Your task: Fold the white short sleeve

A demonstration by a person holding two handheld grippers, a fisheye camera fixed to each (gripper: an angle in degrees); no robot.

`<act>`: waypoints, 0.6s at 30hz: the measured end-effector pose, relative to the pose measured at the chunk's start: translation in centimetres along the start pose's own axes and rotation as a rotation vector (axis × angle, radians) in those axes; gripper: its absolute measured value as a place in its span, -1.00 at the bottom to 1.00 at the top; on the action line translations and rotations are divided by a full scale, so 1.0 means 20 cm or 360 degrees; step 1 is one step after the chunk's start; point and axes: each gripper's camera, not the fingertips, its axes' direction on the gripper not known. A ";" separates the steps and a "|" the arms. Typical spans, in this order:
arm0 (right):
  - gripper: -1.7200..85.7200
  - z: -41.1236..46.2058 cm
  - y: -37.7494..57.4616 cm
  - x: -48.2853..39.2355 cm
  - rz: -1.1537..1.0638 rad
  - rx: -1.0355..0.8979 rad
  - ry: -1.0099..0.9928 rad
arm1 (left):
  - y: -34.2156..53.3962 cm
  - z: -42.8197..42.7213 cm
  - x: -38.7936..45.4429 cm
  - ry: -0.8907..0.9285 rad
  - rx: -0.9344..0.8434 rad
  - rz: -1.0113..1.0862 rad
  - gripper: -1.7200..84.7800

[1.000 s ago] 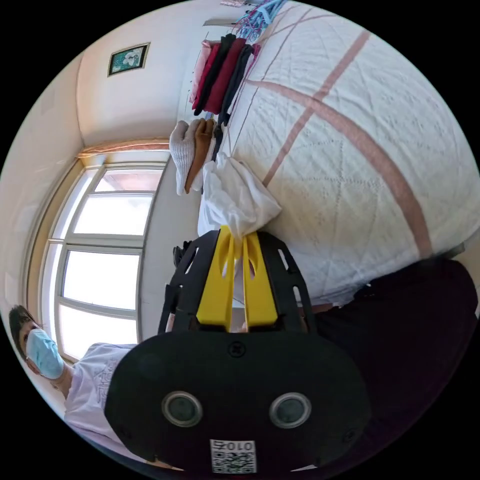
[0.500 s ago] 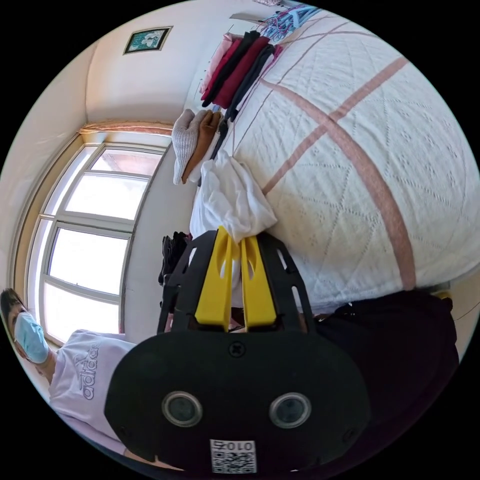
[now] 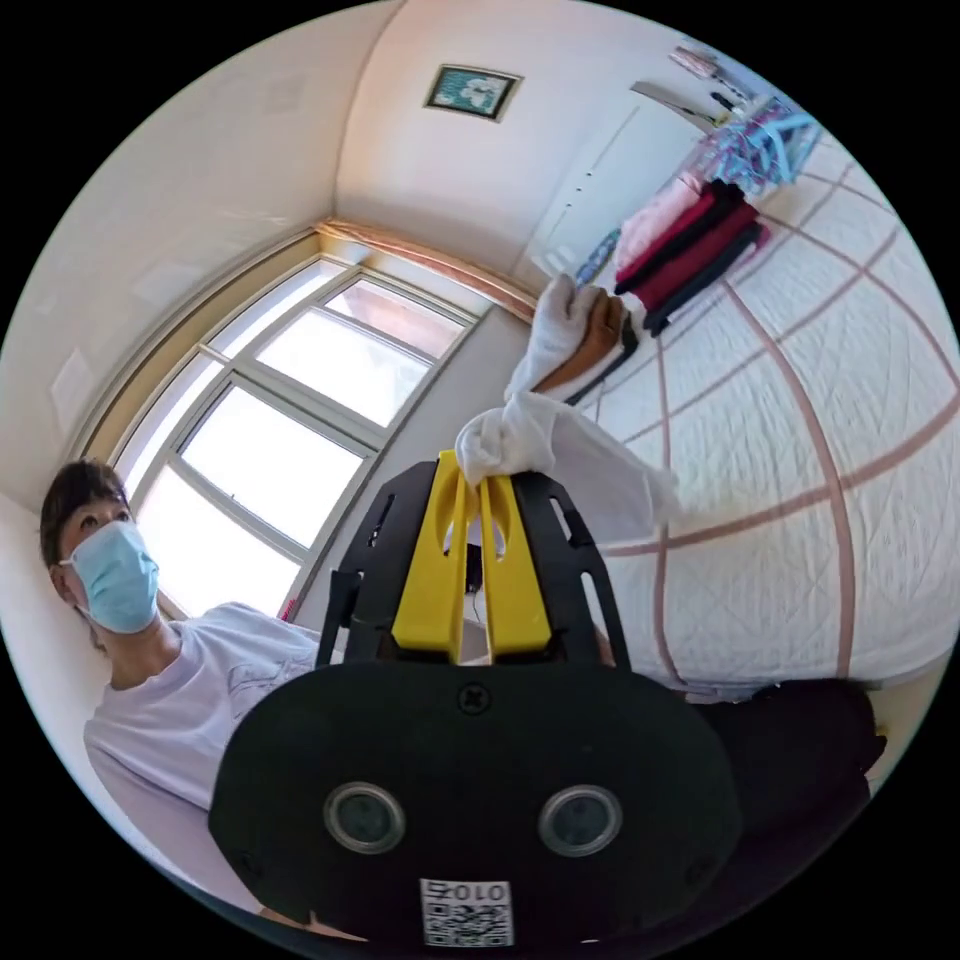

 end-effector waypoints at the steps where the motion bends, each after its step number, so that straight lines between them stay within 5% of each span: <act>1: -0.93 -0.03 0.00 -0.10 -0.0054 0.0005 -0.0002 | -0.06 0.00 0.04 0.0031 -0.0021 0.0061 -0.80; 8: -0.90 -0.06 -0.25 -0.13 -0.0045 -0.0069 0.0263 | -0.55 0.19 -0.29 0.0166 -0.0189 0.0059 -0.80; 11: -0.88 -0.07 -0.67 -0.01 -0.0034 -0.0047 0.0261 | -1.03 0.30 -0.53 0.0179 -0.0223 0.0077 -0.80; 15: -0.87 -0.12 -1.26 -0.14 -0.0400 0.0170 0.0241 | -1.93 0.34 -0.47 -0.0047 -0.0213 0.0524 -0.80; 18: -0.87 -0.08 -1.60 -0.13 -0.0573 0.0326 0.0319 | -2.41 0.42 -0.66 -0.0147 -0.0275 0.0387 -0.80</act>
